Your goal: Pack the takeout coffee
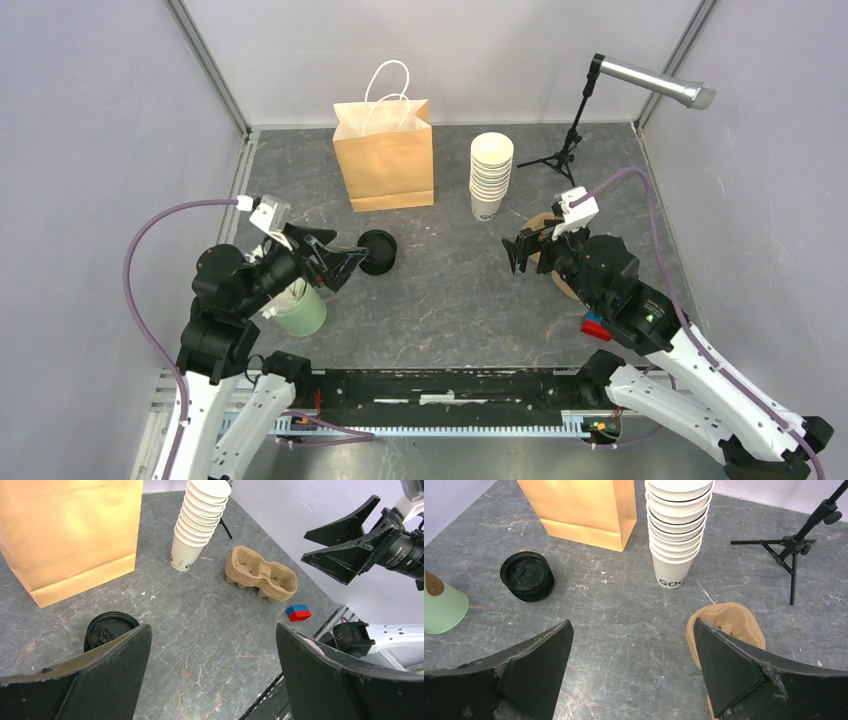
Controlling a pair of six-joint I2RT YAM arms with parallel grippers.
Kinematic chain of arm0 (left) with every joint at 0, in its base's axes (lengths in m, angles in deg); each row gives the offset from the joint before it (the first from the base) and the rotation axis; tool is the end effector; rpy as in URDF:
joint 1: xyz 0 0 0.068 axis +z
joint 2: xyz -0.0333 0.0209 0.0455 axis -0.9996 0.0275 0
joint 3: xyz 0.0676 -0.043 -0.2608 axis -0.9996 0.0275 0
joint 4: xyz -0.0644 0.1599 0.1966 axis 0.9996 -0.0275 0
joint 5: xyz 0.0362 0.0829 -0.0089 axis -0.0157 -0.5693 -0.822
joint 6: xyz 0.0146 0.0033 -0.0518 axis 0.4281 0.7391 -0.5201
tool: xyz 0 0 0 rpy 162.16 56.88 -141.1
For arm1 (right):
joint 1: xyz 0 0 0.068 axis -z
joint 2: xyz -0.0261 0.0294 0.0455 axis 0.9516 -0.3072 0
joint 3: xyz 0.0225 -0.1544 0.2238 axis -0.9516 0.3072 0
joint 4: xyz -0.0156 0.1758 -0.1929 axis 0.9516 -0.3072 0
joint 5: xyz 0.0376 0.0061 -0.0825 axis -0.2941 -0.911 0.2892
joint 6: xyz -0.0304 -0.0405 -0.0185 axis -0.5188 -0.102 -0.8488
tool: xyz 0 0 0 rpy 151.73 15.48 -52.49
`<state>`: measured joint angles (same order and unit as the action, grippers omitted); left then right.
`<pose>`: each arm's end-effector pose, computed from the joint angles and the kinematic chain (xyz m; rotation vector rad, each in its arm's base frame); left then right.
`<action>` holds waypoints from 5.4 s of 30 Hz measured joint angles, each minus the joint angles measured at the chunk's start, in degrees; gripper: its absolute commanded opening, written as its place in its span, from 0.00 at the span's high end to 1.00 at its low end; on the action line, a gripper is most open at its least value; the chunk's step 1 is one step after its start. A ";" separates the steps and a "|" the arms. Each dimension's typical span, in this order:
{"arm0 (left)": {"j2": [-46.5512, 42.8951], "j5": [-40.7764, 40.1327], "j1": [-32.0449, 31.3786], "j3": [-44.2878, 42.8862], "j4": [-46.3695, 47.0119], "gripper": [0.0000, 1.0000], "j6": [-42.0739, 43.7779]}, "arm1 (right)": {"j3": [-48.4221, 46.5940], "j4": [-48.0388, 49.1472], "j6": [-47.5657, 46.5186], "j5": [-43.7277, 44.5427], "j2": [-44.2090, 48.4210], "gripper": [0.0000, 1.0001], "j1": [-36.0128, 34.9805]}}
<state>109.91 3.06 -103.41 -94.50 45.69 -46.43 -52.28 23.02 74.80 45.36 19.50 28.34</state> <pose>0.0912 -0.0412 0.3803 0.3083 1.6808 -0.8399 0.1179 0.0978 0.3493 -0.2794 1.7672 0.4179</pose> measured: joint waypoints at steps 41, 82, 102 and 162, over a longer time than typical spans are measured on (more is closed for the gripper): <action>-8.68 -14.60 0.00 9.09 1.33 0.00 0.61 | -32.48 7.21 -6.78 9.55 -41.29 0.47 5.99; -8.94 -15.10 0.00 9.53 1.33 0.00 2.34 | -41.33 0.76 -12.96 1.33 -57.11 0.71 19.43; -8.17 -15.10 0.00 9.73 1.31 0.00 2.34 | -43.32 2.16 -14.19 -2.27 -57.27 1.00 19.78; 50.93 -16.06 -15.23 -33.31 -2.01 0.19 -4.24 | -30.34 10.23 16.33 -43.19 -49.42 1.00 29.92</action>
<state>160.83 -13.01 -118.64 -127.81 43.68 -50.67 -82.62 33.25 91.13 2.18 -29.92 58.26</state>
